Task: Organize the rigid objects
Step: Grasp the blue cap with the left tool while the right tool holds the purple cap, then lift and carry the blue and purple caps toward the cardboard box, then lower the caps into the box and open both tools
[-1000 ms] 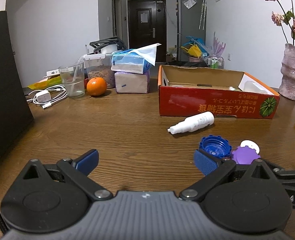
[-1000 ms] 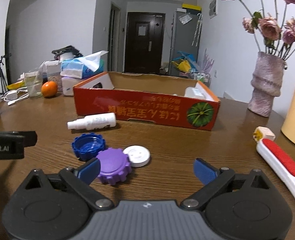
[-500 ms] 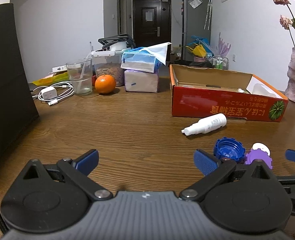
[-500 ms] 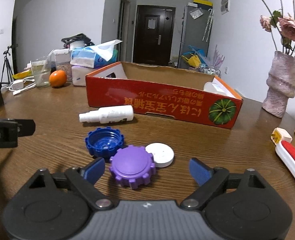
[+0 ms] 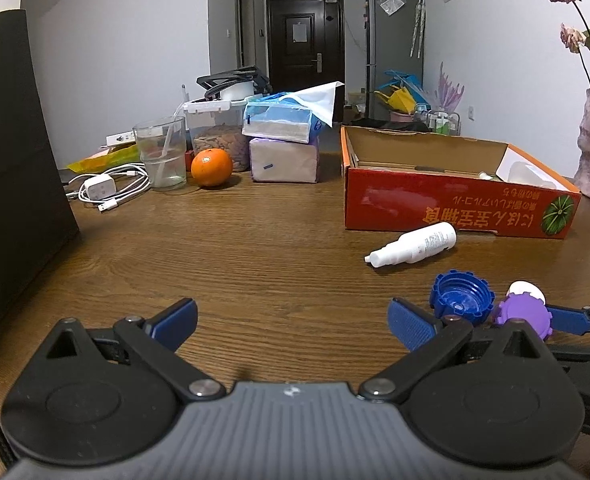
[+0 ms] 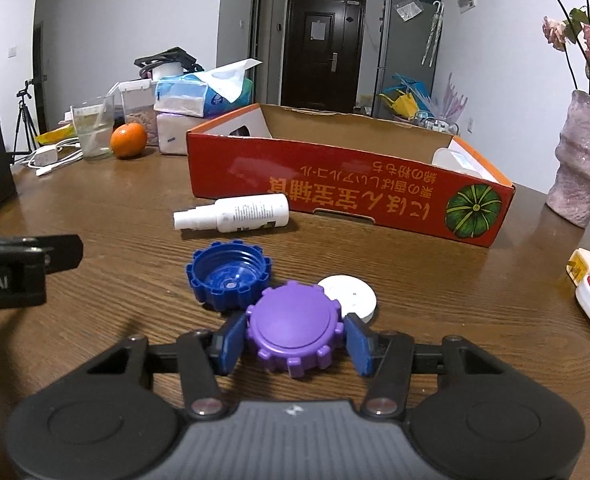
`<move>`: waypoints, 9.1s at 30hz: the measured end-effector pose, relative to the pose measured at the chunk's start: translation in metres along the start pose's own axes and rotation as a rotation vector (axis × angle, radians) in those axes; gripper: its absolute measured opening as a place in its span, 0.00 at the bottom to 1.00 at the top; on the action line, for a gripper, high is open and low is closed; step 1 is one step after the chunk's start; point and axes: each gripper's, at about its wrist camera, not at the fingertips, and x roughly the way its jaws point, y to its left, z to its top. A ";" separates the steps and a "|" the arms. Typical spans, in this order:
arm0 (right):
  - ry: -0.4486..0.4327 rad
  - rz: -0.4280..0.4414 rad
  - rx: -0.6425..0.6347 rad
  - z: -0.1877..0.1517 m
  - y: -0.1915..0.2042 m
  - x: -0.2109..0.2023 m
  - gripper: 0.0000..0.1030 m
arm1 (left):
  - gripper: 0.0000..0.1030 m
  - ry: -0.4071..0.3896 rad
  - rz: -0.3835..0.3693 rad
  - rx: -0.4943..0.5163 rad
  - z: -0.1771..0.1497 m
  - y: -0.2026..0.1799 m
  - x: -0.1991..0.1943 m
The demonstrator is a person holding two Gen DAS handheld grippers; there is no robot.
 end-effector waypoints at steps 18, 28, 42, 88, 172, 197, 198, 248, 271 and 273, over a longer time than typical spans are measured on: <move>-0.074 0.021 0.037 0.004 -0.018 -0.021 0.51 | 1.00 -0.003 0.000 0.017 0.000 -0.023 0.002; -0.091 0.001 0.069 0.002 -0.046 -0.024 0.51 | 1.00 0.013 -0.023 0.034 -0.001 -0.054 0.008; -0.104 -0.043 0.107 0.001 -0.094 -0.023 0.51 | 1.00 0.045 -0.040 0.078 0.000 -0.107 0.025; -0.140 -0.072 0.106 -0.001 -0.113 -0.032 0.51 | 0.52 0.045 -0.114 0.067 0.004 -0.114 0.022; -0.211 -0.116 0.127 0.117 -0.132 0.061 0.51 | 0.52 -0.108 -0.129 0.034 0.115 -0.139 0.107; -0.205 -0.125 0.126 0.142 -0.140 0.101 0.51 | 0.52 -0.105 -0.112 0.032 0.139 -0.141 0.155; -0.204 -0.125 0.125 0.143 -0.140 0.103 0.51 | 0.52 -0.105 -0.110 0.031 0.139 -0.141 0.157; -0.147 -0.175 0.144 0.156 -0.152 0.129 1.00 | 1.00 -0.130 0.015 0.015 0.150 -0.132 0.180; -0.180 -0.161 0.148 0.145 -0.146 0.095 1.00 | 1.00 -0.151 0.016 -0.012 0.141 -0.120 0.149; -0.185 -0.161 0.151 0.142 -0.145 0.089 1.00 | 1.00 -0.149 0.014 -0.016 0.138 -0.117 0.144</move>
